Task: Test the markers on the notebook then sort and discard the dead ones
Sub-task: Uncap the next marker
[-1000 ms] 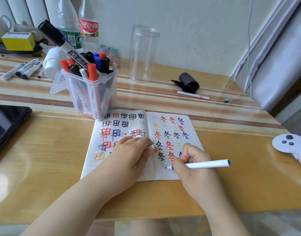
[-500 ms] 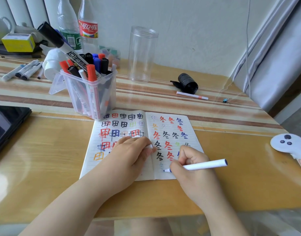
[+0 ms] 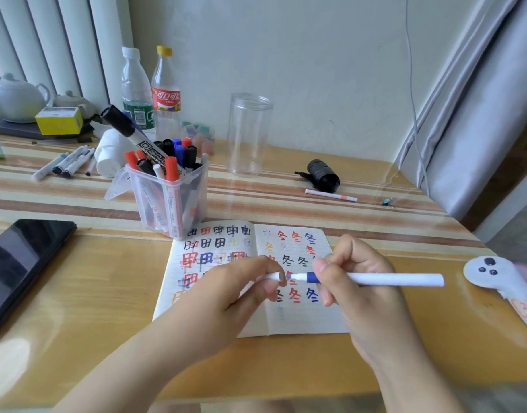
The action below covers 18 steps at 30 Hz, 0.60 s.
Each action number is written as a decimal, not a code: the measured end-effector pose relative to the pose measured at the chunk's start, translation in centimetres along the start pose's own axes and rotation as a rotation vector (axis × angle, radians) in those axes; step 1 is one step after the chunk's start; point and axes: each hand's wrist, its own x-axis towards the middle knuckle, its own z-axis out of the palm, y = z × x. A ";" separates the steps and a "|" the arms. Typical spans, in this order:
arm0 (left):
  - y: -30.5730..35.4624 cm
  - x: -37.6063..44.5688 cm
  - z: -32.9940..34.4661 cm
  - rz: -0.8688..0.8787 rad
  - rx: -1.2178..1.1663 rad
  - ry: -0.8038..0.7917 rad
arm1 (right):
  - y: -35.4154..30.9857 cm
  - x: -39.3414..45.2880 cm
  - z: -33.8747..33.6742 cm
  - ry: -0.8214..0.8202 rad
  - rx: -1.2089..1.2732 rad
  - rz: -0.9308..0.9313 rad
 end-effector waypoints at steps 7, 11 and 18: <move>0.5 -0.5 -0.3 0.035 0.033 -0.003 | -0.8 0.0 0.3 -0.062 -0.049 0.017; 0.6 -0.8 -0.6 0.076 0.097 -0.020 | -1.2 0.0 0.7 -0.085 -0.068 0.044; 0.9 -1.4 -1.3 -0.027 -0.033 0.059 | -0.8 0.3 1.8 -0.140 0.004 0.143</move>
